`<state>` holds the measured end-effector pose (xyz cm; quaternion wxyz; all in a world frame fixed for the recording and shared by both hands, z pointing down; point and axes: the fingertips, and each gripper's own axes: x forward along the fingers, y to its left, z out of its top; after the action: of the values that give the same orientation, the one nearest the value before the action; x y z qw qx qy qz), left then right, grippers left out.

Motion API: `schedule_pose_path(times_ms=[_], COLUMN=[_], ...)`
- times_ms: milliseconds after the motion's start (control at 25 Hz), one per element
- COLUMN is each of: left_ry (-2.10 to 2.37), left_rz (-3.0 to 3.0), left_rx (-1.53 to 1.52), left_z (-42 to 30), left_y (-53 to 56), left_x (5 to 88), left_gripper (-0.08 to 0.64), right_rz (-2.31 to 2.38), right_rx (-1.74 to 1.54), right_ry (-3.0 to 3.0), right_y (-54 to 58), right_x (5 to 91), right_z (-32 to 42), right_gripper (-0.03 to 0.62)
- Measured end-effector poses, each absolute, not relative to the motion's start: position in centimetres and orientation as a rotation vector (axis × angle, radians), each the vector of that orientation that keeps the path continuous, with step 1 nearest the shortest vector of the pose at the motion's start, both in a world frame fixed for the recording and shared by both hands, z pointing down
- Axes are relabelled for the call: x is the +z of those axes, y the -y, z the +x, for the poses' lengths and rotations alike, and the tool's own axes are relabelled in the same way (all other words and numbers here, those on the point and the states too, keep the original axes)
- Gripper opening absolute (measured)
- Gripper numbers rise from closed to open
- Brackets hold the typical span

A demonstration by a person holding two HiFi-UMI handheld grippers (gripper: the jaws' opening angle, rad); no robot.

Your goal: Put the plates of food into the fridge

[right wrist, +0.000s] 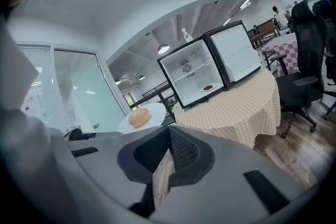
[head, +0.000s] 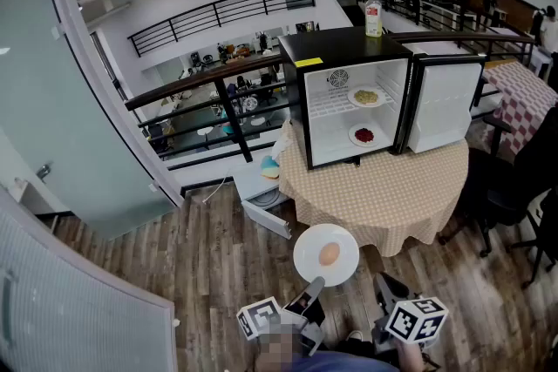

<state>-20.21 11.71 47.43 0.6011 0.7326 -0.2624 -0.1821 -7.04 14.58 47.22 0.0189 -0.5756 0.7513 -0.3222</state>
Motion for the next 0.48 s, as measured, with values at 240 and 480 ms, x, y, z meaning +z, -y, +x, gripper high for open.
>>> schedule_pose_path(times_ms=[240, 480], left_ry=[0.584, 0.628], left_rz=[1.678, 1.698], left_rx=[-0.444, -0.405], left_z=[-18.7, -17.0], left_y=[-11.3, -10.7], left_x=[47.3, 47.7], left_gripper=[0.025, 0.025], right_rz=[-1.754, -1.744], right_rx=[-1.008, -1.002], right_ry=[-2.293, -2.307], right_y=[-14.1, -13.5], right_x=[47.6, 47.3], right_z=[-5.4, -3.7], right_gripper=[0.017, 0.017])
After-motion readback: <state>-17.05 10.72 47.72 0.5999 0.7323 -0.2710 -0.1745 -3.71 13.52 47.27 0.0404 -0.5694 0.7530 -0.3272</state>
